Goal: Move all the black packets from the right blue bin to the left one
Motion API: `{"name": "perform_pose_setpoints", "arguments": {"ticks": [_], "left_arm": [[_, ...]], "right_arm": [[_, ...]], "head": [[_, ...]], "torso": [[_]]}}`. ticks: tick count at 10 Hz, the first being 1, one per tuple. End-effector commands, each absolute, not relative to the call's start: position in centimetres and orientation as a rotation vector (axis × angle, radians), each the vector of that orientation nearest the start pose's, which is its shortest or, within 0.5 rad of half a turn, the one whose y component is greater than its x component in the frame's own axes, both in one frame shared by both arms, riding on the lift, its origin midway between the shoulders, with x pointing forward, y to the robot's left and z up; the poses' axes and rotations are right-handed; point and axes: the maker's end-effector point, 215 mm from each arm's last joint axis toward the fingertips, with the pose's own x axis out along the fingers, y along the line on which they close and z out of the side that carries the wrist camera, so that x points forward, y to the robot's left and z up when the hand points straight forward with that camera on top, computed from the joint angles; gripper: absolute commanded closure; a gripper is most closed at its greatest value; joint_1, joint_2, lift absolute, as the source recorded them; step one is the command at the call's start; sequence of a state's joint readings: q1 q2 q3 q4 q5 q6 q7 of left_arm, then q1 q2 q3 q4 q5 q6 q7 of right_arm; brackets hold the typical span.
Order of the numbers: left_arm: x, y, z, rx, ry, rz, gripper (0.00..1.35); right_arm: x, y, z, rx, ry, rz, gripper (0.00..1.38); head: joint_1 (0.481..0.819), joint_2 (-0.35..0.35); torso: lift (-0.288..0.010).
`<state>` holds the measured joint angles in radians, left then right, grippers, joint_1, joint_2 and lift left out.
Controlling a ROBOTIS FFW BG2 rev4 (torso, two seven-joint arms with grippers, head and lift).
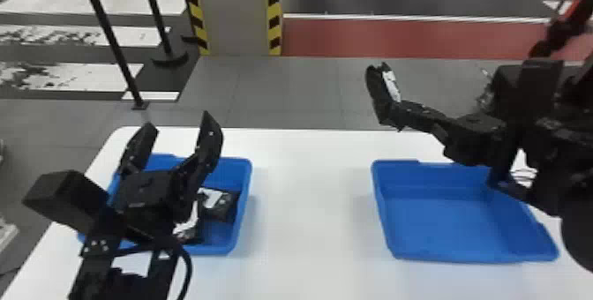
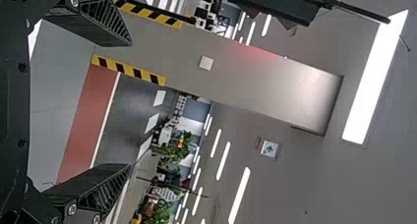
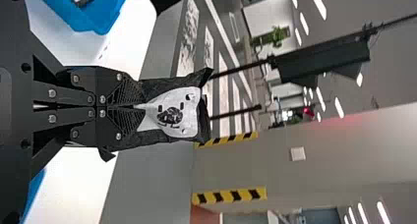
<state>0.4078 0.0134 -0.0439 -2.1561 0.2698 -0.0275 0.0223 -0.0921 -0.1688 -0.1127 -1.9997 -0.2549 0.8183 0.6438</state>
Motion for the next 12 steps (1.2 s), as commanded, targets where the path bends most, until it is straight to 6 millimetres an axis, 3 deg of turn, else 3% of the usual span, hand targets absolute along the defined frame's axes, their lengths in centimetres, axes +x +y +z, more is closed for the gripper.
{"name": "perform_pose_setpoints", "arguments": {"ticks": [1, 3, 5, 6, 9, 12], "left_arm": [[47.3, 20.7, -22.6, -0.29, -0.18, -0.059, 0.15], [47.5, 19.6, -21.8, -0.284, -0.153, -0.094, 0.15], [48.5, 17.7, -22.0, -0.27, -0.096, -0.156, 0.15], [49.1, 16.8, -22.1, -0.261, -0.074, -0.187, 0.15], [49.7, 16.5, -22.9, -0.233, -0.031, -0.195, 0.15], [49.9, 16.0, -24.1, -0.234, 0.015, -0.202, 0.15]], "right_arm": [[57.0, -13.3, -25.1, 0.134, 0.22, 0.751, 1.19], [56.7, -6.9, -25.3, 0.145, 0.222, 0.925, 1.19], [55.0, 0.6, -25.7, 0.144, 0.251, 1.097, 1.19], [54.1, 3.2, -25.9, 0.139, 0.265, 1.156, 1.19], [51.4, 7.8, -26.2, 0.14, 0.289, 1.268, 1.19], [50.0, 9.7, -26.0, 0.135, 0.295, 1.32, 1.19]], "head": [[0.64, 0.05], [0.624, 0.086], [0.618, 0.143], [0.618, 0.174], [0.624, 0.232], [0.641, 0.266]], "torso": [[-0.11], [-0.11], [-0.11], [-0.11], [-0.11], [-0.11]]}}
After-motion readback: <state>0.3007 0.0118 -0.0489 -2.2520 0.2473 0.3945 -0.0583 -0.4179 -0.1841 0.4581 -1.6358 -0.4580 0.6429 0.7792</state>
